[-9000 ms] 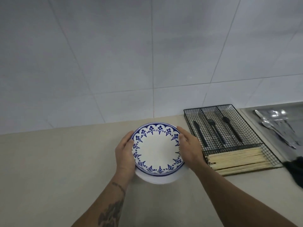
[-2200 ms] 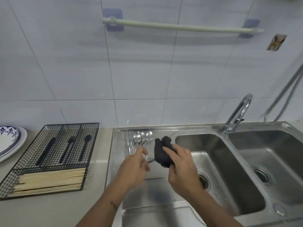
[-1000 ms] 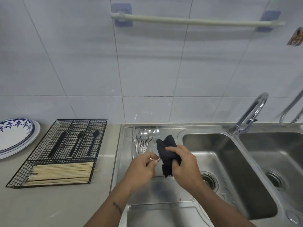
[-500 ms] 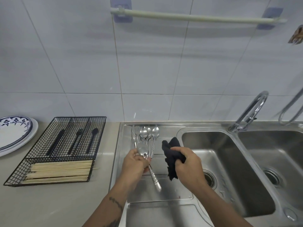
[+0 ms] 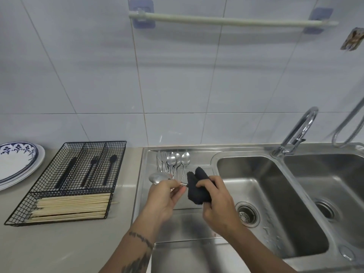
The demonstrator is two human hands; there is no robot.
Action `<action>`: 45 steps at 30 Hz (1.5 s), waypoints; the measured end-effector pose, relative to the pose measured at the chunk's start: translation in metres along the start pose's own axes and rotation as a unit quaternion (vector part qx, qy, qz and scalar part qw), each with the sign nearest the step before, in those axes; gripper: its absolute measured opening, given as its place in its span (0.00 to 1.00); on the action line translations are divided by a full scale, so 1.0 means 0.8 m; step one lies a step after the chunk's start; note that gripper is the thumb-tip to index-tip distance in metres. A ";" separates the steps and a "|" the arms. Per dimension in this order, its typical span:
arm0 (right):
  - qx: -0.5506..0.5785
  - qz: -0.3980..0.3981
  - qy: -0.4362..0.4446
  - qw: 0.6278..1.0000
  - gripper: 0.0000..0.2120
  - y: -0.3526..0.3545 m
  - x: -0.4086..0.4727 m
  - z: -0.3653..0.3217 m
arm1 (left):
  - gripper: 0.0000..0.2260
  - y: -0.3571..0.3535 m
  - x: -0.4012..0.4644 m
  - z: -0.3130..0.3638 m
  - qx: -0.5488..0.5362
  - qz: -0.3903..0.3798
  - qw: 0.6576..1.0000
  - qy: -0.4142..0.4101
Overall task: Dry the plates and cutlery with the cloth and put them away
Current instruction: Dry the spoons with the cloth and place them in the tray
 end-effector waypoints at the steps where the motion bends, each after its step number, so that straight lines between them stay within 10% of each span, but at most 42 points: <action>1: 0.001 0.007 0.010 1.000 0.26 0.005 0.004 -0.002 | 0.10 -0.002 0.000 0.001 -0.009 -0.011 1.000 0.002; 17: -0.184 0.023 0.037 0.982 0.25 0.012 0.009 -0.019 | 0.10 0.009 -0.002 0.008 0.018 -0.011 1.000 0.002; 24: -0.044 0.015 -0.019 0.999 0.22 0.033 0.015 0.029 | 0.09 0.015 -0.004 0.006 -0.030 -0.055 0.998 0.017; 32: 0.055 0.042 -0.079 0.994 0.23 0.038 0.028 0.043 | 0.14 -0.003 -0.005 0.024 0.400 -0.077 0.905 -0.124; 45: -0.274 -0.006 -0.012 0.962 0.32 0.001 0.013 0.003 | 0.08 0.005 -0.005 0.040 0.323 0.035 0.938 -0.117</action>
Point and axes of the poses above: each hand's wrist, its own x-axis towards the middle knuckle, its own y-axis out of the back of the hand, z = x × y, the point moved 7 cm from there along x, towards the middle knuckle, and after that the axes turned 13 degrees about -z, right-handed, at the moved point
